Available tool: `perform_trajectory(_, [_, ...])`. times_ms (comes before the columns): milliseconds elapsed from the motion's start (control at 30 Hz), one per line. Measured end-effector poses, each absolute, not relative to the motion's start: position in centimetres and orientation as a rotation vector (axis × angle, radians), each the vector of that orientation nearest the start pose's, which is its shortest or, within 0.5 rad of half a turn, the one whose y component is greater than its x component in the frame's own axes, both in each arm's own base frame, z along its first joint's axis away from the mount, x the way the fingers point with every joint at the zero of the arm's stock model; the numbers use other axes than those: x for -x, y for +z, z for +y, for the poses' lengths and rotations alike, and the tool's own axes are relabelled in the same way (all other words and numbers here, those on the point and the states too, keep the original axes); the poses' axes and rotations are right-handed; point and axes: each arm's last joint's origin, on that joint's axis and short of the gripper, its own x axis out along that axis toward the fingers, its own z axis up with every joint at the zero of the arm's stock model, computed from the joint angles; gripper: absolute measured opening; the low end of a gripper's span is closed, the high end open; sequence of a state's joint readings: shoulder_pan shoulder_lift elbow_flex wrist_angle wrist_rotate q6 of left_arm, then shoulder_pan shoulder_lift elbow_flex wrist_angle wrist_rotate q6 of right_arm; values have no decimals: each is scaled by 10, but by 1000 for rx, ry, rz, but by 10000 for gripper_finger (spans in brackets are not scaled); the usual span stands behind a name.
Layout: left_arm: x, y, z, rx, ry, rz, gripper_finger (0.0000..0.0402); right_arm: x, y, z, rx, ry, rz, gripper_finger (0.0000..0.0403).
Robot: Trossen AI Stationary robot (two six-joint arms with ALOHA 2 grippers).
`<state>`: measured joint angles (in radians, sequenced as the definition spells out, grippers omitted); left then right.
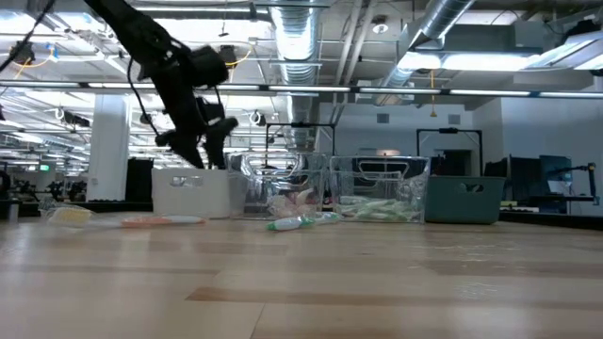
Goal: Pick & Place Toothbrushes
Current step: Put the orange toothbrush into the left transparent bin
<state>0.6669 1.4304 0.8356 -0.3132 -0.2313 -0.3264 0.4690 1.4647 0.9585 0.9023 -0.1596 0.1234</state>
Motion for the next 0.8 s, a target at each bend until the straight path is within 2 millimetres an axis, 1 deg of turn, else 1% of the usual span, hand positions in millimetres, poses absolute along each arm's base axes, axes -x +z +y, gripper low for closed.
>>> perform_trajectory(133, [-208,233,162,452,942,658,250,-287,337,151,-180,644,-357,189])
perform_trajectory(233, [-205,254,144,448,854,579,250,-287,337,151,-180,645,-357,188])
perform_trajectory(333, [-205,269,122,453,756,523,250,-287,337,151,-180,646,-356,187])
perform_trajectory(400, [-206,273,105,463,699,502,249,-287,336,151,-196,650,-349,186])
perform_trajectory(467, [-209,272,89,471,640,505,243,-287,336,151,-256,661,-327,187])
perform_trajectory(533, [-212,266,73,482,581,525,234,-287,336,151,-311,670,-301,187])
perform_trajectory(700, [-211,235,30,534,492,698,206,-288,335,152,-335,674,-281,189])
perform_trajectory(800, [-205,212,7,544,481,809,189,-288,334,152,-333,673,-272,188])
